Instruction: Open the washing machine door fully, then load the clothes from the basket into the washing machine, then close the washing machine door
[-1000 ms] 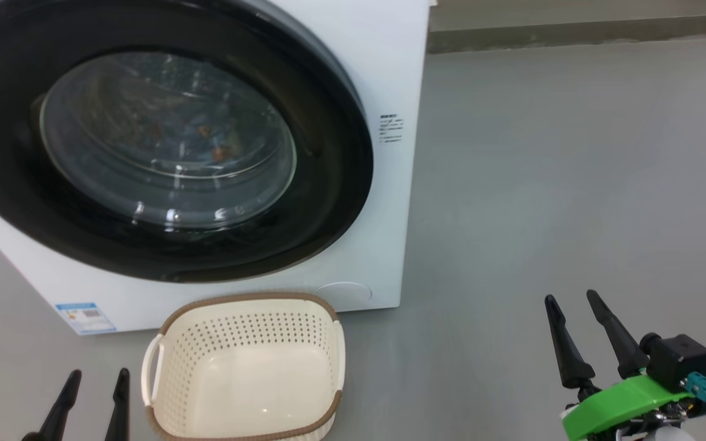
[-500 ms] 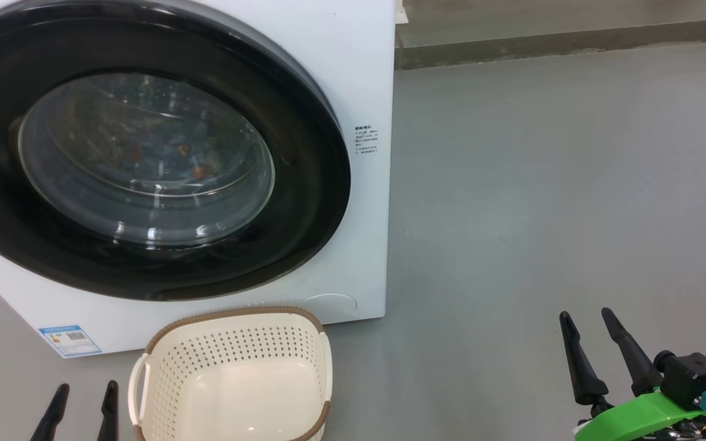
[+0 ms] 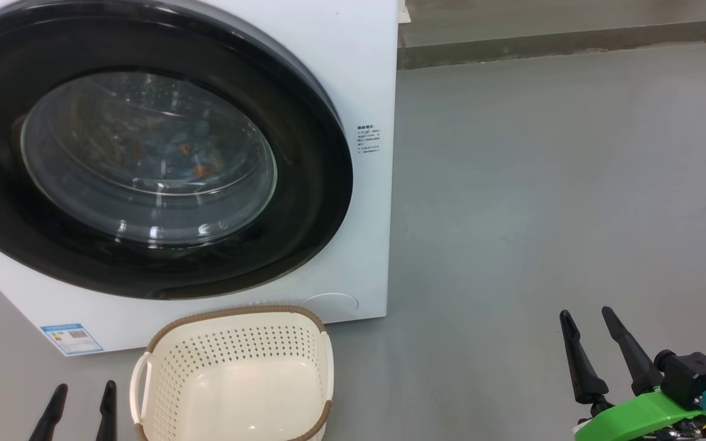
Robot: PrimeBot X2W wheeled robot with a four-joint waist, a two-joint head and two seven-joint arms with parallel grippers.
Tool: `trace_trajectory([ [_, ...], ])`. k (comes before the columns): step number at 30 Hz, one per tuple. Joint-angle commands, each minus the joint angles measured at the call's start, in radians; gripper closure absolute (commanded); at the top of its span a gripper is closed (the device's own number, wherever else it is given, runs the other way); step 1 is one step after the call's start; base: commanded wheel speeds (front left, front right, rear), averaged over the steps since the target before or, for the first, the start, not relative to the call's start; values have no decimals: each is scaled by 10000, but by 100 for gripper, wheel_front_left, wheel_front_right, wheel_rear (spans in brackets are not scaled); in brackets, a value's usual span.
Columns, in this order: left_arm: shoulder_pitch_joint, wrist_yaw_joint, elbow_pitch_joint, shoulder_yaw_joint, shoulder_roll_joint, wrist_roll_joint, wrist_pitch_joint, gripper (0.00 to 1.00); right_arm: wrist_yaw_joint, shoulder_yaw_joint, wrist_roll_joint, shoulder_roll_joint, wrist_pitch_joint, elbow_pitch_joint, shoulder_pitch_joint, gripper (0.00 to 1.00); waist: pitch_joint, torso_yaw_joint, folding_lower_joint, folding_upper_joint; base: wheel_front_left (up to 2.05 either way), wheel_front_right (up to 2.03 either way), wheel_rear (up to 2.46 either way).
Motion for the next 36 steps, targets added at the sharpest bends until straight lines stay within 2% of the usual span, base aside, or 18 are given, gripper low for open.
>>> trace_trajectory([
  [1, -218, 6, -143, 378, 184, -99, -65, 0, -25, 144, -70, -111, -49, -266, -75, 0, 1, 4, -1, 0, 0, 0, 0],
  [5, -229, 6, -105, 390, 167, -113, -65, 0, -25, 151, -66, -108, -49, -267, -80, 0, 12, 21, -1, 0, 0, 0, 0],
  [6, -1, 0, 36, 8, -10, -10, 0, 100, 0, 0, 0, 2, 0, -2, 0, 100, 13, 22, 0, 0, 0, 0, 0],
  [10, 9, 0, 449, -132, -384, -9, 15, 100, 2, 73, 5, 213, 5, 466, 176, 100, 14, 23, 0, 0, 0, 0, 0],
  [17, -97, 0, 460, -78, -493, -680, 232, 100, 0, -18, 676, 263, 188, 455, 149, 100, 10, 81, 23, 0, 0, 0, 0],
  [22, -173, 1, 444, -54, -548, -1186, 370, 100, -1, -92, 1177, 286, 328, 428, 105, 100, 42, 124, 1, 0, 0, 0, 0],
  [36, -416, 1, 391, 36, -714, -2703, 801, 100, -4, -324, 2669, 360, 754, 339, -41, 100, 86, 254, 0, 0, 0, 0, 0],
])
